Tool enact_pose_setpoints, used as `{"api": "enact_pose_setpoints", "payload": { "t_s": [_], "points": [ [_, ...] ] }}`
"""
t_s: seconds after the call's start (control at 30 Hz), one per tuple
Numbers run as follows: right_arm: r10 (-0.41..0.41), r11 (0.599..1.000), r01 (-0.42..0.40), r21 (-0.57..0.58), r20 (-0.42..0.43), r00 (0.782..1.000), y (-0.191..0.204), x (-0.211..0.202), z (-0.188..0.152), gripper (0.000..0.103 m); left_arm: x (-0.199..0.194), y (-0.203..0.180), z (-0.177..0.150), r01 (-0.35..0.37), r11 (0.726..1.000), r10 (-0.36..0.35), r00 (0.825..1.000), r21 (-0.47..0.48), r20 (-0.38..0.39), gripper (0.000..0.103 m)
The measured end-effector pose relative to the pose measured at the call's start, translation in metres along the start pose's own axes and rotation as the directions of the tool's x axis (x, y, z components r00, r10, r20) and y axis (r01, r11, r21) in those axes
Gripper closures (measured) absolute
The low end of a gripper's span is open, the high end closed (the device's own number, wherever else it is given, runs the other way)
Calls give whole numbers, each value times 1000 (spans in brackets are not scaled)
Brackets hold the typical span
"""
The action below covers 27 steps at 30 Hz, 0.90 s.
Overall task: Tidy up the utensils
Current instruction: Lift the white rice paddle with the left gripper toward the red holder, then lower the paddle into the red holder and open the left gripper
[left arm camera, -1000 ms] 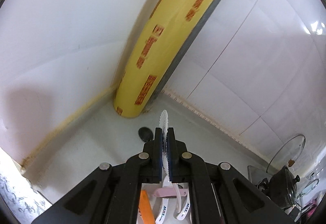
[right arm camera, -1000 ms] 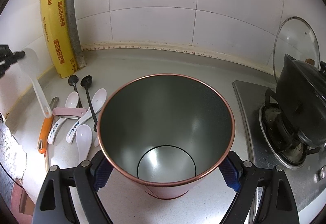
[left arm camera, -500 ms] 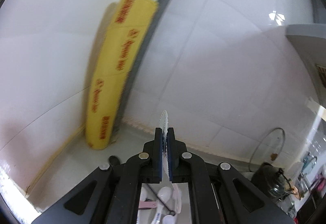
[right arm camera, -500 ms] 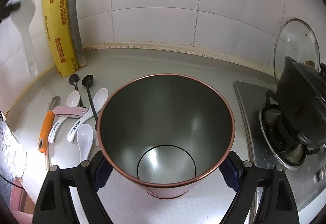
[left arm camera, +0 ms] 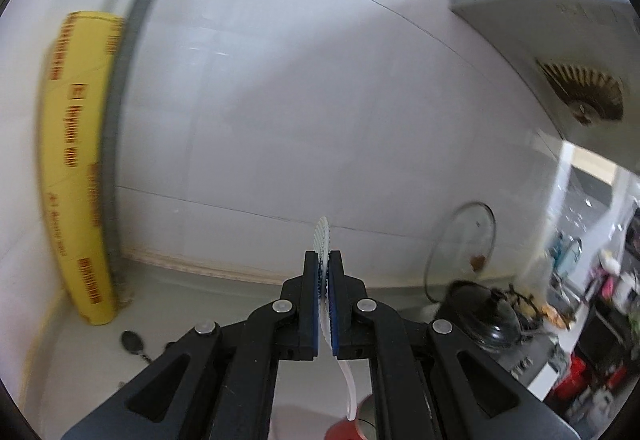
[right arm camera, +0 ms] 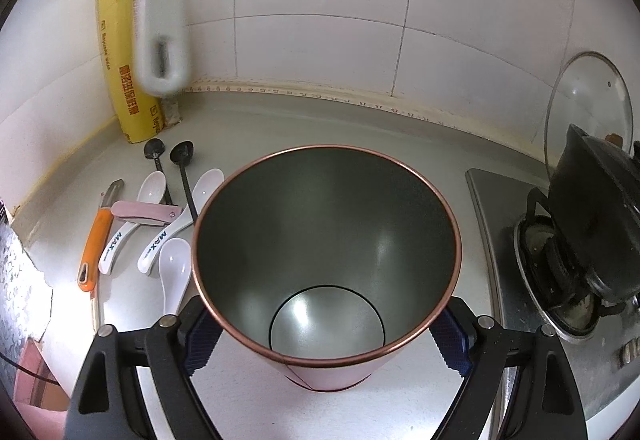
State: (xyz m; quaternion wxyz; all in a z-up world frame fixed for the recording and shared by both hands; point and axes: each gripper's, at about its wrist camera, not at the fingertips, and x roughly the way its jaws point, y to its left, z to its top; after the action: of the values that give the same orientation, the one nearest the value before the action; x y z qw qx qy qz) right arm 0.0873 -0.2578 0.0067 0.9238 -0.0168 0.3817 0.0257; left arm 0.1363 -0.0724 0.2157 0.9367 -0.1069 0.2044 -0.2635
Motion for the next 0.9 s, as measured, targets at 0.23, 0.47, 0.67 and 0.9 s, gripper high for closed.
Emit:
{"api": "enact_pose_setpoints", "payload": {
  "t_s": [0.23, 0.47, 0.67, 0.9],
  "points": [
    [-1, 1000, 1, -9, 4, 1000, 3, 1, 0, 13, 25, -34, -23, 66, 994, -61, 996, 85, -62, 99],
    [0, 1000, 0, -9, 6, 1000, 2, 1, 0, 13, 42, -48, -47, 98, 990, -81, 984, 102, -159, 99],
    [0, 1000, 0, -5, 6, 1000, 1, 1, 1, 13, 47, -42, -67, 122, 990, -100, 963, 70, -250, 99],
    [-3, 1000, 3, -5, 3, 1000, 0, 3, 2, 13, 51, -38, -81, 134, 990, -115, 934, 33, -338, 98]
  ]
}}
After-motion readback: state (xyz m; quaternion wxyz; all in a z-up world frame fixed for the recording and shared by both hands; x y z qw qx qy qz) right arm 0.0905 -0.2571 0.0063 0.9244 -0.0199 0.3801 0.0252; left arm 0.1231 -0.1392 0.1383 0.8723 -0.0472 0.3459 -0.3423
